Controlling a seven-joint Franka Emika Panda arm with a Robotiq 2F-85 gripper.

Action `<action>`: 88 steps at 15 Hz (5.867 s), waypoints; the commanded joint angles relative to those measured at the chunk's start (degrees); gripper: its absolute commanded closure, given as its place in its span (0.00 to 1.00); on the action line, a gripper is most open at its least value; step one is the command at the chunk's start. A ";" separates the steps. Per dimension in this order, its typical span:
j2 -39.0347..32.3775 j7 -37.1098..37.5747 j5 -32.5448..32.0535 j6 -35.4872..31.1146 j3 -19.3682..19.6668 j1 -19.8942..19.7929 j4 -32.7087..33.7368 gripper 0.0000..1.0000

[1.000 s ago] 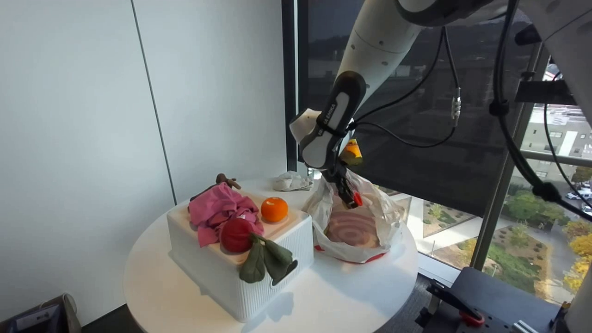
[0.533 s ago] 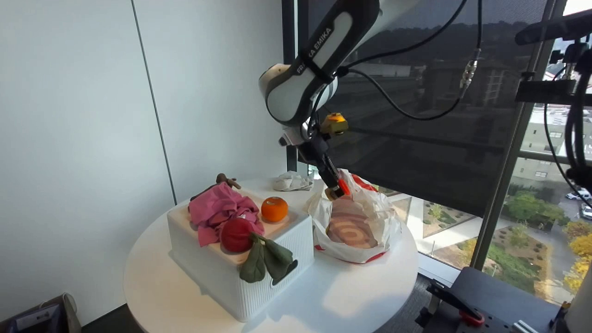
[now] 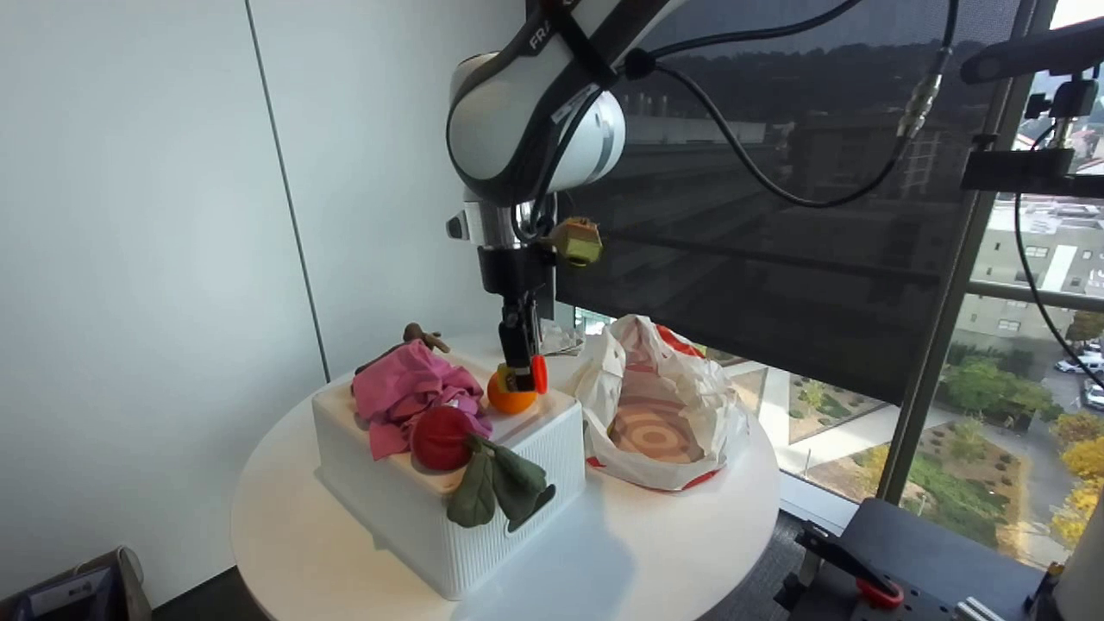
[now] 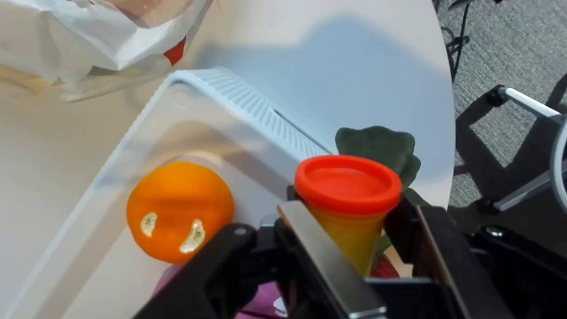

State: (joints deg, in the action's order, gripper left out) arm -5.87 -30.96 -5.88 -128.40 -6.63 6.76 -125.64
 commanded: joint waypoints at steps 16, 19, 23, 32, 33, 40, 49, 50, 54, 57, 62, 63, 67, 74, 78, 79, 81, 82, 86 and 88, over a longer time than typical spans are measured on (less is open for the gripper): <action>-14.53 1.32 -19.89 -53.89 2.08 -2.13 -1.84 0.21; -13.47 1.20 -20.33 -53.86 2.17 -2.96 -2.58 0.00; -9.70 1.32 -20.89 -51.47 3.65 -3.56 -3.46 0.00; 4.88 3.54 -20.83 -21.95 9.59 -9.66 -6.39 0.00; 5.30 3.81 -21.40 -18.35 10.39 -10.25 -6.40 0.00; -4.03 10.53 -26.14 -5.65 14.16 -13.43 -7.29 0.00; -18.79 8.39 -14.77 -14.13 9.36 -14.12 -1.63 0.00; -20.12 8.09 -14.14 -15.03 8.81 -13.94 -0.14 0.00; -25.81 3.99 -15.04 -16.79 7.98 -14.04 7.45 0.00; -29.28 -0.67 -16.60 -15.95 8.56 -14.82 12.07 0.00; -32.38 -8.64 -18.03 -19.53 8.68 -17.31 14.22 0.00; -32.56 -10.01 -18.96 -22.71 8.87 -17.57 13.61 0.00; -33.77 -15.34 -19.73 -32.12 8.12 -19.00 13.11 0.00; -35.94 -21.33 -17.82 -34.80 6.49 -20.51 13.25 0.00; -36.51 -23.33 -17.17 -37.01 4.83 -21.62 12.39 0.00; -36.55 -23.85 -16.99 -37.75 4.27 -21.91 12.14 0.00; -36.76 -24.87 -16.98 -38.23 3.55 -22.08 11.91 0.00; -36.92 -25.26 -16.98 -38.46 3.35 -22.11 11.87 0.00; -37.27 -26.70 -17.24 -38.49 3.46 -21.96 11.67 0.26; -37.18 -27.22 -17.28 -38.73 3.65 -21.88 11.58 0.42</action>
State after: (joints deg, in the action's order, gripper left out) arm -43.34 -55.68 -23.87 -165.37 -2.51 -14.36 -113.38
